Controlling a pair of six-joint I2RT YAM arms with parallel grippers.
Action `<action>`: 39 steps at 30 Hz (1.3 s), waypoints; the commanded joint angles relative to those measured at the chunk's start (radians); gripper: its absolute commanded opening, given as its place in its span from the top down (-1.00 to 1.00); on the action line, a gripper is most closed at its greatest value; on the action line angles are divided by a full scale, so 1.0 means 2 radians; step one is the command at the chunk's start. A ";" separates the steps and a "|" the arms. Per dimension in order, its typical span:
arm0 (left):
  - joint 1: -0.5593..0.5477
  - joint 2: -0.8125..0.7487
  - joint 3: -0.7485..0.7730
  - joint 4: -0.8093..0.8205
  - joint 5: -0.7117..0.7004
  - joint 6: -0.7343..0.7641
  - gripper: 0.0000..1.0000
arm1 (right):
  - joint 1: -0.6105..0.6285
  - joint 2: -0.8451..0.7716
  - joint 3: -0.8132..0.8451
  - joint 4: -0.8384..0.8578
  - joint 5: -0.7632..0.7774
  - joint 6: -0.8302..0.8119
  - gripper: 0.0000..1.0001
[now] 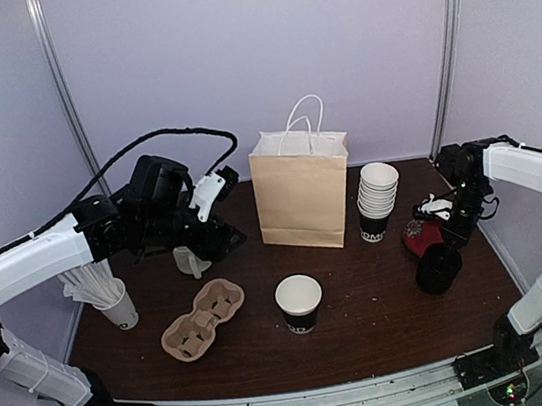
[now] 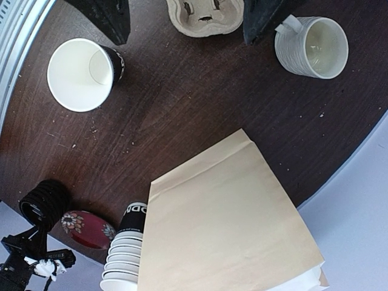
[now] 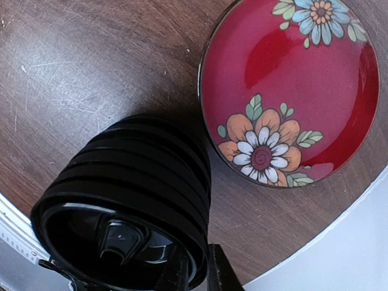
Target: Pack the takeout coffee
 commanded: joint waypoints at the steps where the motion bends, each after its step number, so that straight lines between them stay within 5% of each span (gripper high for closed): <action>1: -0.001 0.004 -0.007 0.029 0.008 -0.006 -0.34 | -0.003 0.003 0.007 -0.002 0.003 0.003 0.81; 26: -0.002 0.009 -0.005 0.034 0.034 0.001 -0.34 | -0.009 -0.012 0.043 -0.048 -0.025 0.032 0.84; 32: -0.003 0.013 -0.003 0.035 0.042 0.001 -0.34 | -0.010 -0.020 0.044 -0.044 0.028 0.039 0.81; 35: -0.002 0.017 0.001 0.036 0.044 0.002 -0.33 | -0.024 -0.016 0.051 -0.070 -0.044 0.024 0.72; 37: -0.003 0.021 0.003 0.037 0.046 0.003 -0.33 | -0.021 -0.014 0.035 -0.052 -0.007 0.029 0.73; 39: -0.003 0.024 0.006 0.038 0.049 0.003 -0.33 | -0.040 -0.010 0.037 -0.065 -0.084 0.023 0.75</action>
